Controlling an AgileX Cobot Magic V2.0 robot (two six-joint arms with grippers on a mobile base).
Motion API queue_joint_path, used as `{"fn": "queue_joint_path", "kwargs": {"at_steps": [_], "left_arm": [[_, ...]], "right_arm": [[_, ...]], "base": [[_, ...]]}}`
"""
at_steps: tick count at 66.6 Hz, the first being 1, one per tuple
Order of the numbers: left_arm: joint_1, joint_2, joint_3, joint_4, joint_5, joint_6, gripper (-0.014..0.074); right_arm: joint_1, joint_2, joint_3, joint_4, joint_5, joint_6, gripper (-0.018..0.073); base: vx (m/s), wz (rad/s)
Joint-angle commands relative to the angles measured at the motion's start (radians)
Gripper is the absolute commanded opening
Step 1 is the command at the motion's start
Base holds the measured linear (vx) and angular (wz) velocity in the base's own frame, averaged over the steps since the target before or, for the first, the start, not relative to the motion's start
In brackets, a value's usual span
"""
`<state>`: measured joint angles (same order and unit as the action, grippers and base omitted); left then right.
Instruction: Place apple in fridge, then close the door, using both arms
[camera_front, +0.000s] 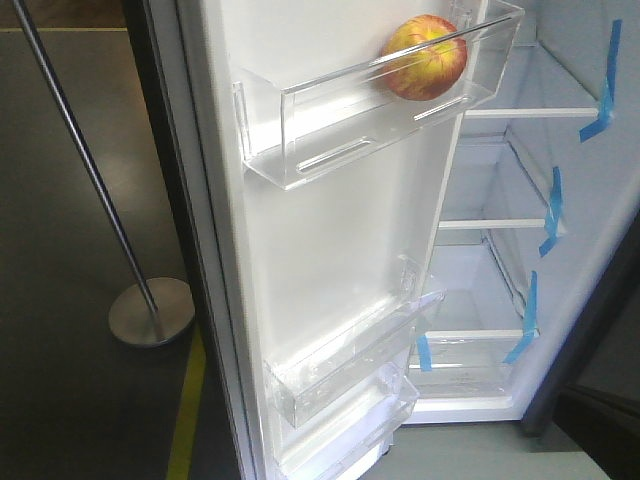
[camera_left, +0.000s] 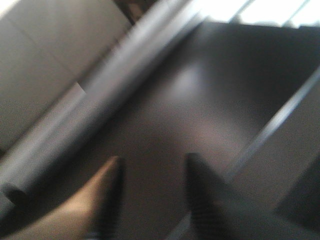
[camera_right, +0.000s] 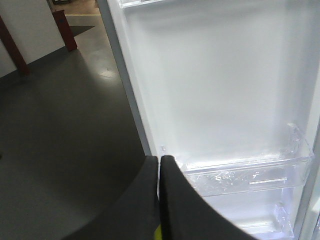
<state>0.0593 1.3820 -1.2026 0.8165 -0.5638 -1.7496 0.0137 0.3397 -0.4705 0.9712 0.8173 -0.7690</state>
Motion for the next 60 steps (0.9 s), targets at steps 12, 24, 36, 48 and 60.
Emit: {"fn": "queue_joint_path", "kwargs": {"at_steps": [12, 24, 36, 48, 60], "left_arm": [[-0.004, 0.184, -0.21, 0.205, -0.246, -0.287, 0.0434], [-0.024, 0.25, -0.286, 0.232, -0.262, -0.327, 0.0434], [-0.072, 0.274, -0.314, 0.235, -0.256, -0.324, 0.0434], [-0.113, 0.275, -0.314, 0.284, -0.29, -0.324, 0.0433], [-0.161, 0.275, -0.314, 0.313, -0.369, -0.326, 0.0433]], "right_arm": [[-0.002, 0.009, -0.024, 0.076, -0.044, -0.009, -0.0002], [-0.002, 0.009, -0.024, 0.094, -0.043, -0.009, -0.0002], [-0.002, 0.009, -0.024, 0.097, -0.045, -0.009, -0.0002], [-0.002, 0.009, -0.024, 0.098, -0.044, -0.009, -0.0001], [-0.002, 0.009, -0.024, 0.098, -0.044, -0.009, 0.0004]], "base": [[0.0, 0.0], [0.0, 0.0], [0.0, 0.0], [0.0, 0.0], [0.0, 0.0]]}}
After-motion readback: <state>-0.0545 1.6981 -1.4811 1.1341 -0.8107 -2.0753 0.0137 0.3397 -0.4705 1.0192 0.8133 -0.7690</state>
